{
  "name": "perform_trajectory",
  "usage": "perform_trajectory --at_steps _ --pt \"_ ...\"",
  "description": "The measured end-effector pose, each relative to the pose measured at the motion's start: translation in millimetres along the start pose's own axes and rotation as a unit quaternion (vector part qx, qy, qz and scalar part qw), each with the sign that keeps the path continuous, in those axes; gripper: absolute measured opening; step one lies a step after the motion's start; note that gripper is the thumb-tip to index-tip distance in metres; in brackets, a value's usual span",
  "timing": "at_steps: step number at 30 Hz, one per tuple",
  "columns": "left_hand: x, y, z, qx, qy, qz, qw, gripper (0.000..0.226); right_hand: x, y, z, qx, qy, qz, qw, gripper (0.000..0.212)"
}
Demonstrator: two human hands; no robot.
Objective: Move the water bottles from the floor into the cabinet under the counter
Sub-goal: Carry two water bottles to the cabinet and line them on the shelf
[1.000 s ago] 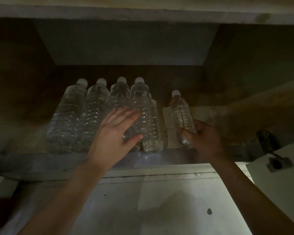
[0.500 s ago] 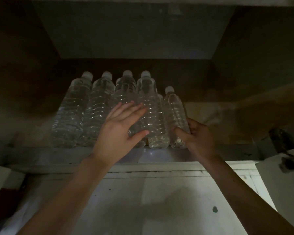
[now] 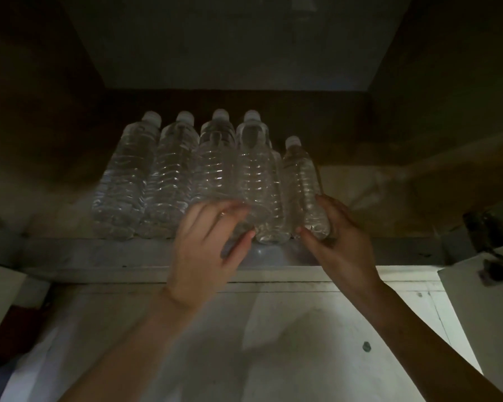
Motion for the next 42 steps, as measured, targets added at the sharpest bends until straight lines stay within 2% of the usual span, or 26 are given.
perform_trajectory --at_steps 3,7,9,16,22,36,42 --pt "30 -13 -8 0.036 0.060 0.016 0.997 0.019 4 -2 -3 -0.032 -0.004 0.000 0.999 0.065" --pt "45 -37 -3 0.081 0.203 0.022 0.976 0.028 6 0 0 -0.067 0.005 -0.018 0.998 0.062" --pt "46 -44 -3 0.072 0.233 0.011 0.970 0.030 8 1 0 -0.076 0.003 -0.017 0.997 0.062" --pt "43 -49 -1 0.022 0.218 -0.030 0.975 0.018 10 1 -3 -0.074 0.013 -0.014 0.997 0.067" --pt "43 -52 2 0.016 0.225 -0.048 0.973 0.018 7 -1 -3 -0.097 0.001 0.002 0.995 0.068" --pt "37 -56 3 0.002 0.237 -0.043 0.970 0.018 -5 -5 -1 -0.047 0.009 -0.013 0.999 0.070" --pt "38 -52 4 0.008 0.226 -0.017 0.974 0.021 -6 -3 3 -0.026 0.014 -0.006 1.000 0.069"
Point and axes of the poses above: each hand's wrist, its own x-axis away from the middle knuckle, its own y-axis out of the back of the hand, z = x × y, the point moved 7 cm from there along -x, towards the middle knuckle, and after that the axes turned 5 degrees about -z, right-handed, at the moved point
